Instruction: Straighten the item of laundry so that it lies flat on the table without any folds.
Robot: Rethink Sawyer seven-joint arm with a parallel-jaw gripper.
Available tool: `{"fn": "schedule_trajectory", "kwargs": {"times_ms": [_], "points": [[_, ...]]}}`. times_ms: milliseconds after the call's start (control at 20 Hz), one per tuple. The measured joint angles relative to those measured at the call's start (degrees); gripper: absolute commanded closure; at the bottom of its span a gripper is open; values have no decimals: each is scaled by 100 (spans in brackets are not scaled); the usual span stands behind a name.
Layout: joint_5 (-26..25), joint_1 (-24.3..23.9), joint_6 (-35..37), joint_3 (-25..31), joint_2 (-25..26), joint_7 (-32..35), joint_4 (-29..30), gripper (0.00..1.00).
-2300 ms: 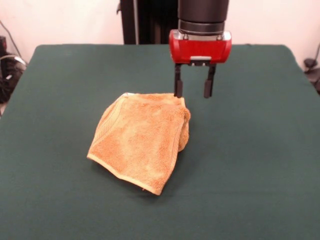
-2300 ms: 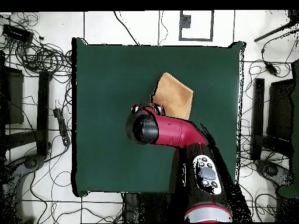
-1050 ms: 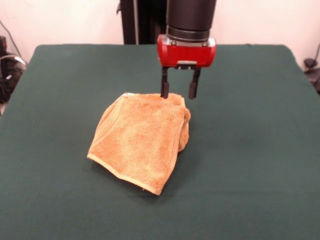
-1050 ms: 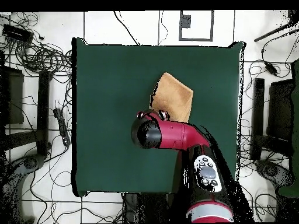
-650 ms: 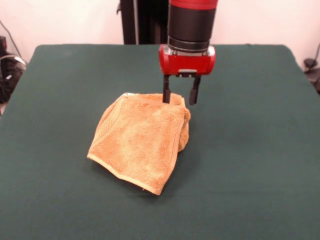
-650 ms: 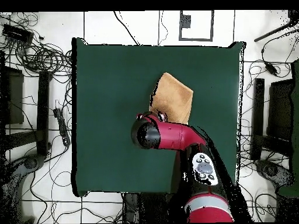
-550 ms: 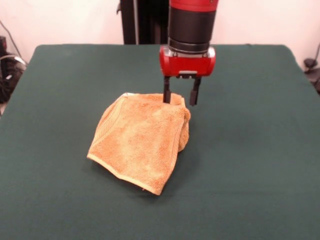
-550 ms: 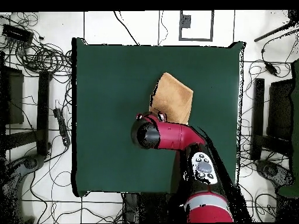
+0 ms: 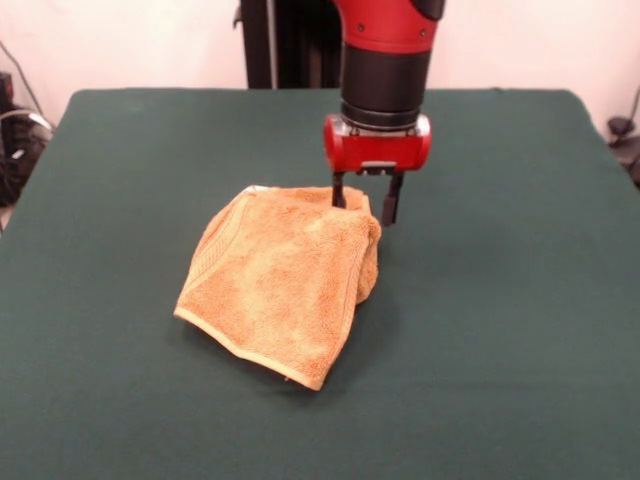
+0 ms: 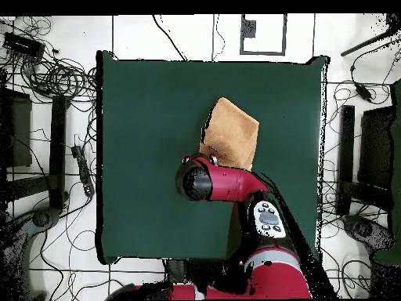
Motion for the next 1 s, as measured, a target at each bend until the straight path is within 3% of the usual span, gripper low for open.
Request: {"fn": "schedule_trajectory", "kwargs": {"times_ms": [1000], "points": [[1, 0, -117, 0, 330, 0, -129, 0]]}}
